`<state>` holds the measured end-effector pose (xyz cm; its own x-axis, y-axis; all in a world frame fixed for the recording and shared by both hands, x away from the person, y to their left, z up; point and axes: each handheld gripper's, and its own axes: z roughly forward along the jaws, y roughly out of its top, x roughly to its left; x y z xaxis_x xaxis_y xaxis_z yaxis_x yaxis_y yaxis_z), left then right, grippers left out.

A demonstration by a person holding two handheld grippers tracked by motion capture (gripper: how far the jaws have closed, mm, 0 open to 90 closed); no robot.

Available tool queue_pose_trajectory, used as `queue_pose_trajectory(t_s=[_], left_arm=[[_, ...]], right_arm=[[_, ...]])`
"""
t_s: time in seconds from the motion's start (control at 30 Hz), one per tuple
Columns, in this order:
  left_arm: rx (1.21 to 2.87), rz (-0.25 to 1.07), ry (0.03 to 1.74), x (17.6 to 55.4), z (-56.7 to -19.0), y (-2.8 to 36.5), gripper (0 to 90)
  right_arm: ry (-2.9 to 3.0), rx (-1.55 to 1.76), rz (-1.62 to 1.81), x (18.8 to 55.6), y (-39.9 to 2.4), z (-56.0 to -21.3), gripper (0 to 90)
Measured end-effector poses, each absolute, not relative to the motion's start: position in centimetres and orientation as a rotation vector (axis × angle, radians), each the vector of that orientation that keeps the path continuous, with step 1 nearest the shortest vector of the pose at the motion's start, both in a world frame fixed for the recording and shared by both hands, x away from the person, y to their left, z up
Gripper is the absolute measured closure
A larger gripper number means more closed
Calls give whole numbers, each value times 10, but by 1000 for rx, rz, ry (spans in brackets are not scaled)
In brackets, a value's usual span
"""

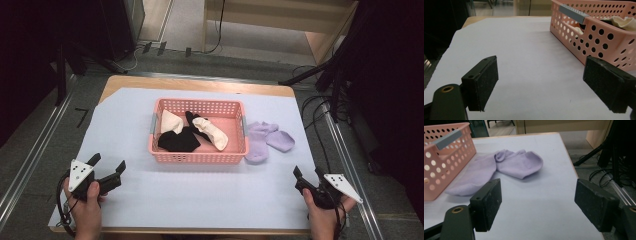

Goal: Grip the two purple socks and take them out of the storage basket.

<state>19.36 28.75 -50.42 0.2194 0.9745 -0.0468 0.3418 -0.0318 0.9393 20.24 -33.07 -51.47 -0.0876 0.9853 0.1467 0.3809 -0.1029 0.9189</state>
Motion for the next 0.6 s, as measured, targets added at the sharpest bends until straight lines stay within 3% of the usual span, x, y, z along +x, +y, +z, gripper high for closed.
queue_pose_trajectory(t_s=[0.6], left_arm=[[1565,848,1285,195,-504,287,139]], right_arm=[[1442,1635,1265,192,-351,-528,233]])
